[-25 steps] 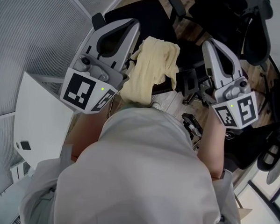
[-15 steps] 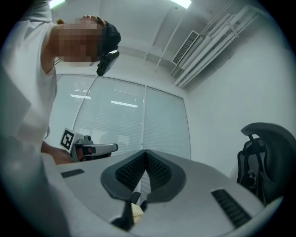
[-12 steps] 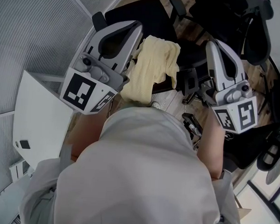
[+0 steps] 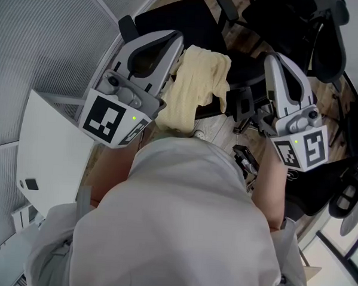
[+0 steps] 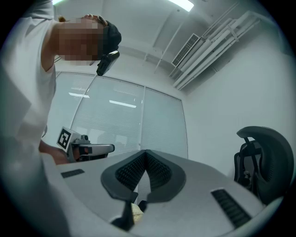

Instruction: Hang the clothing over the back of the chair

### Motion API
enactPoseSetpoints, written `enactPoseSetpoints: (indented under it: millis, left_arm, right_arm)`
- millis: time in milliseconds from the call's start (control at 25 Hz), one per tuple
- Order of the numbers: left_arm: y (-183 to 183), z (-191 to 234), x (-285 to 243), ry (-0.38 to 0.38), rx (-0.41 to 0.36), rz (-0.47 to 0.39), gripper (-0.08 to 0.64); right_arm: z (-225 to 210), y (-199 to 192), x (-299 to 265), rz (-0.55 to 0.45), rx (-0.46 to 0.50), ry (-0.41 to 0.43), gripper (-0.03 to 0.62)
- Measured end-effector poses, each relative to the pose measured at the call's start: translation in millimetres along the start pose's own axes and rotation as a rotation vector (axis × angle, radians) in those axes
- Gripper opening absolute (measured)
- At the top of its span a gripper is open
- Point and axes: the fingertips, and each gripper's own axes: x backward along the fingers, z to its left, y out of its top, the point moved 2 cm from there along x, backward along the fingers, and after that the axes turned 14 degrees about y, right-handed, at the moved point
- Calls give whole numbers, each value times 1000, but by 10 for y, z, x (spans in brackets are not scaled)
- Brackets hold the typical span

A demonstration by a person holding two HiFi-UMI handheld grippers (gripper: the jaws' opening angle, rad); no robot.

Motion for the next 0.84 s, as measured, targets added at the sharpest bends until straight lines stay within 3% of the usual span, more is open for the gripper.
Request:
enactPoseSetpoints:
  millis: [840]
  left_arm:
    - [-28,4,40,4,-3,20,14]
  right_arm:
    - [22,13,23,10,2,-3,21]
